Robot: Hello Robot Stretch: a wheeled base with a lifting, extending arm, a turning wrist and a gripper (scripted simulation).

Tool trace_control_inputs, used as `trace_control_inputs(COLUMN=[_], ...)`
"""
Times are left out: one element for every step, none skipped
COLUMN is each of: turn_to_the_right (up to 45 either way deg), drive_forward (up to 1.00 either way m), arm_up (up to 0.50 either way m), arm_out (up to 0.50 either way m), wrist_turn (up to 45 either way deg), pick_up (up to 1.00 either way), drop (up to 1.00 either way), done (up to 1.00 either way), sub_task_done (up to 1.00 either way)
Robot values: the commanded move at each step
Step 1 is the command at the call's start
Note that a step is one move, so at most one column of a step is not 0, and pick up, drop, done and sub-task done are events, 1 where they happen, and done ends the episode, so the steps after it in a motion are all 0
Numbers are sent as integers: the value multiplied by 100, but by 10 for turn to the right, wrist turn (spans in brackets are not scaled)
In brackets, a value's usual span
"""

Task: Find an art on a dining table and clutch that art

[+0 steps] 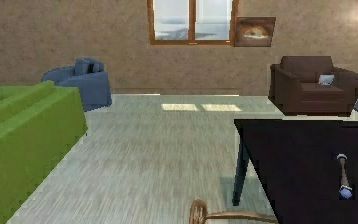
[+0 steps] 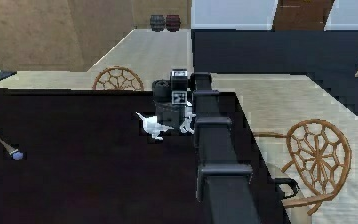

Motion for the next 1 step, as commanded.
trace_control_inputs(turn_to_the_right=[0], drive_forward=[0], arm_up=[0], arm_out=[0], wrist_turn=[0], pick_up=[0], drop=[0], done=[100], sub_task_done=[0])
